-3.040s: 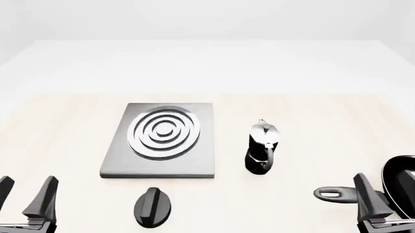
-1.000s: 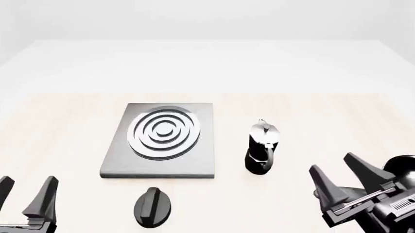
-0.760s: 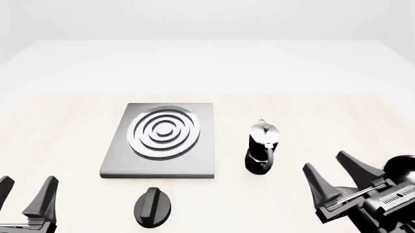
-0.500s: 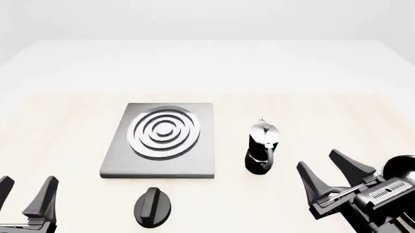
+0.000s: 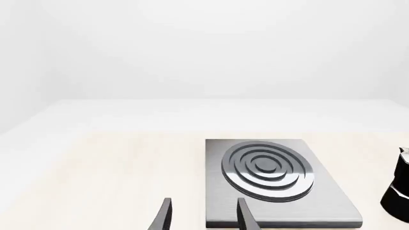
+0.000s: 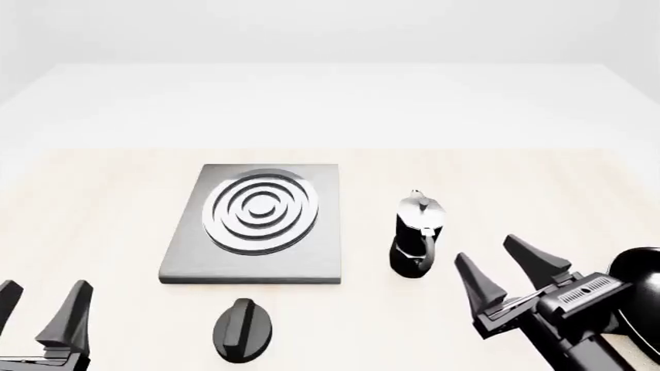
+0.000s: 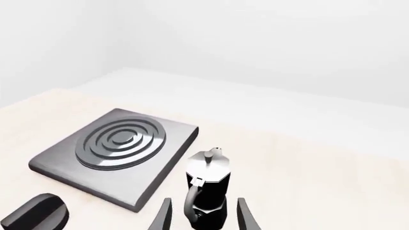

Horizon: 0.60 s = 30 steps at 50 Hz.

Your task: Put the moka pot on the stove.

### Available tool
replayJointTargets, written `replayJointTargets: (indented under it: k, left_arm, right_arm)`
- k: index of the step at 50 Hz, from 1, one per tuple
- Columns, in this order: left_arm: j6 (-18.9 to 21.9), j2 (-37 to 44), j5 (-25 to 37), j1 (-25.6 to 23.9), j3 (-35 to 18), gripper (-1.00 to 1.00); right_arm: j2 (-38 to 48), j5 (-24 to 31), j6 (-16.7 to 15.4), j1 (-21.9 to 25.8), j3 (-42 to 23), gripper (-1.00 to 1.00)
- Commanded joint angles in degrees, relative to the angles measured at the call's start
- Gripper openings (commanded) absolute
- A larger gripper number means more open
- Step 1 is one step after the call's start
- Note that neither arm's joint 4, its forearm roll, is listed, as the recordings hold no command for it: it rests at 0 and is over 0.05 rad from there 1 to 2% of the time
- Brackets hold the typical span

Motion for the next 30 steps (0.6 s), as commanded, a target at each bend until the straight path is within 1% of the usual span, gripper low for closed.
replayJointTargets:
  k: [1, 7, 11, 18, 22, 30]
  left_arm:
    - [0.0, 0.0, 0.0, 0.0, 0.0, 1.0]
    - [0.0, 0.0, 0.0, 0.0, 0.0, 1.0]
    - [0.0, 0.0, 0.0, 0.0, 0.0, 1.0]
    - [0.0, 0.0, 0.0, 0.0, 0.0, 1.0]
    - [0.0, 0.0, 0.0, 0.0, 0.0, 1.0]
    - [0.0, 0.0, 0.0, 0.0, 0.0, 1.0]
  right_arm:
    - [7.03, -6.35, 0.43, 0.26, -0.07, 1.0]
    - [9.06, -8.08, 0.44, 0.06, -0.26, 1.0]
    - [12.05, -10.65, 0.47, 0.0, -0.17, 1.0]
    - [14.22, -12.07, 0.45, 0.23, -0.61, 1.0]
    - [17.4, -14.56, 0.45, 0.47, -0.82, 1.0]
    - [19.87, -15.95, 0.73, 0.7, -1.11, 1.0]
